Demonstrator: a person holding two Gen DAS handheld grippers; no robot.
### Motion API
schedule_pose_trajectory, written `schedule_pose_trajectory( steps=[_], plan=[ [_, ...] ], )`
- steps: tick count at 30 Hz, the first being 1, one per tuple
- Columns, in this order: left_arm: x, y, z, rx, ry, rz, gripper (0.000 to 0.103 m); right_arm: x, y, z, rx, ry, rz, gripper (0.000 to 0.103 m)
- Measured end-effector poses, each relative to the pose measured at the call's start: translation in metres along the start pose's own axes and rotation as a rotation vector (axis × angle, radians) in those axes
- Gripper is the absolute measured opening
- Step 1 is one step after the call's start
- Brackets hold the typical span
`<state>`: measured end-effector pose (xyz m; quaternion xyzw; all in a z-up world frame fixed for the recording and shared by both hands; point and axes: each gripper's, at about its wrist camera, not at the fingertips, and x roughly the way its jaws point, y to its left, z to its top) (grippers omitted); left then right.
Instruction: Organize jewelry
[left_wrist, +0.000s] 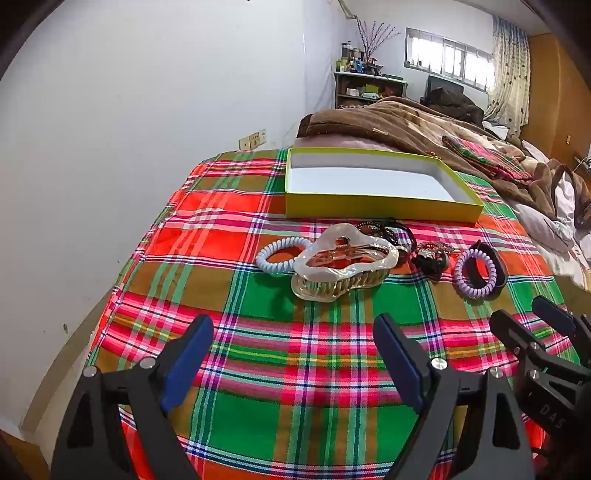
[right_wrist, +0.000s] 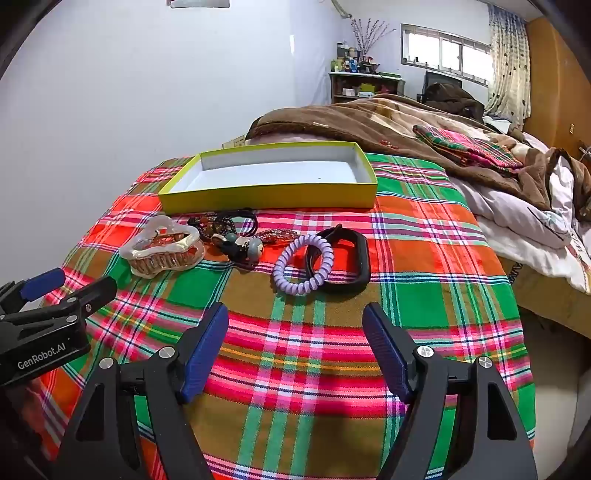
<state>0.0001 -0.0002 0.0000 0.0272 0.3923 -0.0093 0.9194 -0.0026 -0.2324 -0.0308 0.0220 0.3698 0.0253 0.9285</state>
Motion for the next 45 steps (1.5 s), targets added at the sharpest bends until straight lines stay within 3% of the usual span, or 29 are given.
schedule_pose_trajectory(
  steps=[13,45],
  plan=[
    [0.012,0.003,0.0,-0.008,0.036,0.015,0.089,-0.002,0.004,0.005,-0.017,-0.039,-0.019,0.075],
    [0.0,0.009,0.002,-0.029,0.022,0.018,0.089,-0.002,0.007,0.007,-0.022,-0.033,-0.008,0.075]
  ],
)
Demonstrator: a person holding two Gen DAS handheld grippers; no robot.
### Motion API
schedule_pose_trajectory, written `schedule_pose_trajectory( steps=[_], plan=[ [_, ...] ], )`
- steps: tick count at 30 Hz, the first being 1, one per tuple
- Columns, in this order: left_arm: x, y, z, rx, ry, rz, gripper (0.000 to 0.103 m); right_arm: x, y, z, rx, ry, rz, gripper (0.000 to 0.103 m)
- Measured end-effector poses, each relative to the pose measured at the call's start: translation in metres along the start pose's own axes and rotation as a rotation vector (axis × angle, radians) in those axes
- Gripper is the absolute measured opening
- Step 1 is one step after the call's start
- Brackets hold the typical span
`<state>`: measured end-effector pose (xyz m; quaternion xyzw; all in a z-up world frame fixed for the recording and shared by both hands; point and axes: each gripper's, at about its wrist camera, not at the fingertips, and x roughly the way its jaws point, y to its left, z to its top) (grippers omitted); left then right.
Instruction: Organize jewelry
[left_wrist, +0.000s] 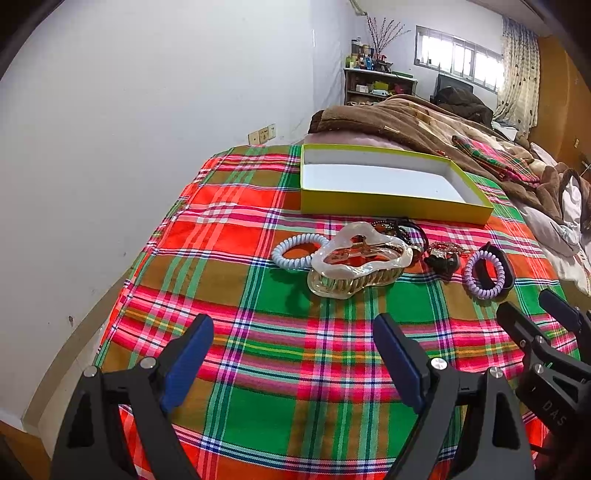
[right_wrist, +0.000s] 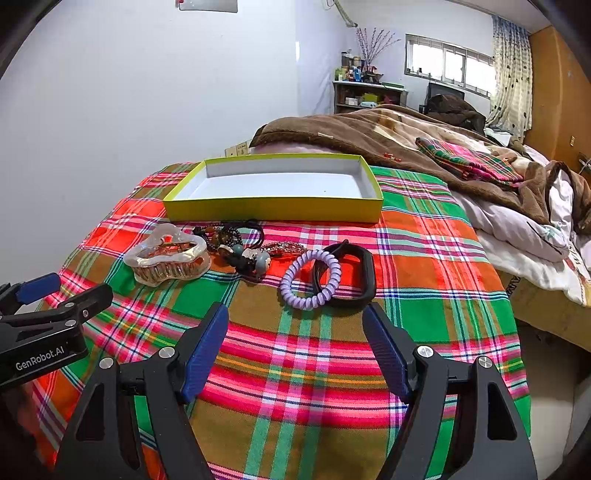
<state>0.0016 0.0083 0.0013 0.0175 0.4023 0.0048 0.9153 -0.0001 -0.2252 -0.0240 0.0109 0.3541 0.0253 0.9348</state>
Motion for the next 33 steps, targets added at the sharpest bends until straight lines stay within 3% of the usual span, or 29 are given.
schedule_pose_trajectory(
  steps=[33],
  plan=[
    [-0.0032,0.0018,-0.0004,-0.001,0.009,0.001,0.089,-0.0001,-0.0015,0.0003,0.0,0.001,0.001,0.075]
  ],
)
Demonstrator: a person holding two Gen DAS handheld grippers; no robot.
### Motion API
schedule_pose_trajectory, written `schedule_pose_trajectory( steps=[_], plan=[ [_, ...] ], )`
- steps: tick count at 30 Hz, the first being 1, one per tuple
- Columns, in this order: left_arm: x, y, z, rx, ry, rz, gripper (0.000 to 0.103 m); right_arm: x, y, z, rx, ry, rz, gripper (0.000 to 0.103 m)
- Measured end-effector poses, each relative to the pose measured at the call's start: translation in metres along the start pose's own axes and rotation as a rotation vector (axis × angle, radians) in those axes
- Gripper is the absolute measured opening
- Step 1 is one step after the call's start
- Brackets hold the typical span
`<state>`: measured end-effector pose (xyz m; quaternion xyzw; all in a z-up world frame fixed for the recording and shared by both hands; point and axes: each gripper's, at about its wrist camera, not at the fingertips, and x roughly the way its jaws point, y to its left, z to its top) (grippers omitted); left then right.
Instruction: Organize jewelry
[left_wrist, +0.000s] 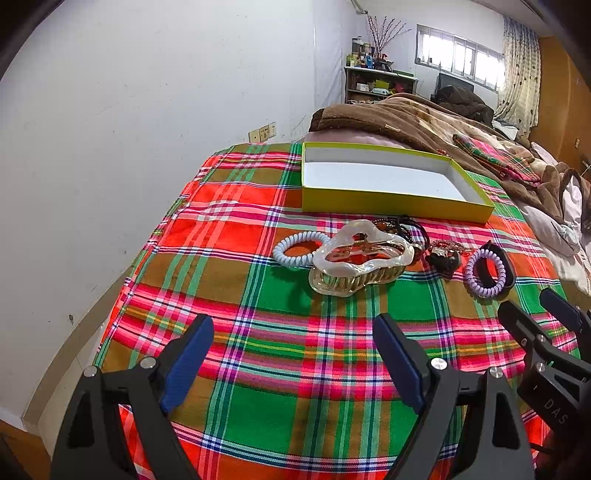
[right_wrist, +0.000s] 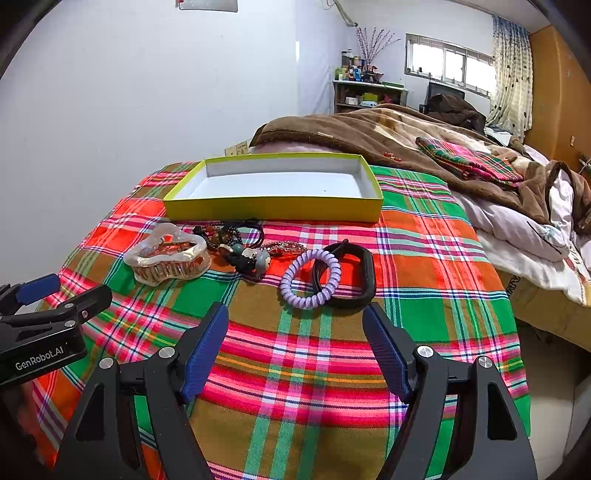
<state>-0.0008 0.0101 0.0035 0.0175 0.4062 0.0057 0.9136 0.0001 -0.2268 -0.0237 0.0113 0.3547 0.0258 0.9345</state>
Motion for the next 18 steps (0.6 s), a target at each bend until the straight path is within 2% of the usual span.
schedule_pose_trajectory(
  steps=[18],
  plan=[
    [0.013,0.002,0.005,0.007,0.016,0.002,0.089,0.009,-0.004,0.004,0.004,0.016,-0.007,0.075]
  ],
)
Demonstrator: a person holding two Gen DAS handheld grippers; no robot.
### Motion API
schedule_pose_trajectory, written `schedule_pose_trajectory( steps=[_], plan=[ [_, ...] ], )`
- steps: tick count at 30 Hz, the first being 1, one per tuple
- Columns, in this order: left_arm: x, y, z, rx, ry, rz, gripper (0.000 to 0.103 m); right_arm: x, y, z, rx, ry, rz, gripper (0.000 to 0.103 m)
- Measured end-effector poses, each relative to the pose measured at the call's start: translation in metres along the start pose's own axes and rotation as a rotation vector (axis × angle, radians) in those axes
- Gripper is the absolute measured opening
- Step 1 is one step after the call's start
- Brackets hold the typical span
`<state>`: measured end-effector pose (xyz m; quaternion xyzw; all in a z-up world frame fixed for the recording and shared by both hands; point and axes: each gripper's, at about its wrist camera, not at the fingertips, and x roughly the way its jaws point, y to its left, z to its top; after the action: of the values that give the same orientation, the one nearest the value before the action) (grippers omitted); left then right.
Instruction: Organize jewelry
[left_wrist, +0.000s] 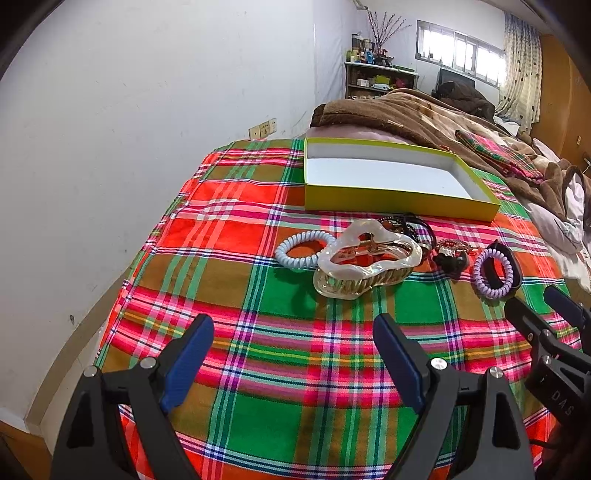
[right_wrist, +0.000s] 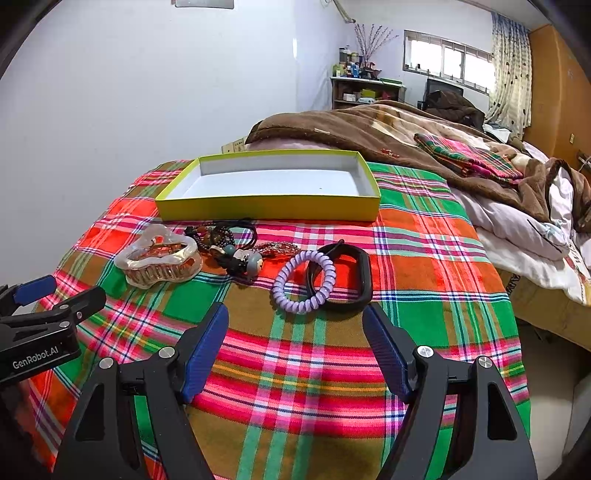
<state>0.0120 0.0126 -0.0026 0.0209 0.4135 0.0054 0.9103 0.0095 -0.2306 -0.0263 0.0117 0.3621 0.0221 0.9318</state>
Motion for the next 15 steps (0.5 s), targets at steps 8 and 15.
schedule_pose_trajectory(
  steps=[8,15],
  plan=[
    [0.008,0.011,0.008,0.0,0.001,-0.073,0.089,0.01,-0.033,0.008,0.059,0.011,-0.059,0.075],
    [0.017,0.012,0.019,0.019,0.026,-0.142,0.089,0.02,-0.045,0.015,0.071,0.022,-0.044,0.075]
  ],
)
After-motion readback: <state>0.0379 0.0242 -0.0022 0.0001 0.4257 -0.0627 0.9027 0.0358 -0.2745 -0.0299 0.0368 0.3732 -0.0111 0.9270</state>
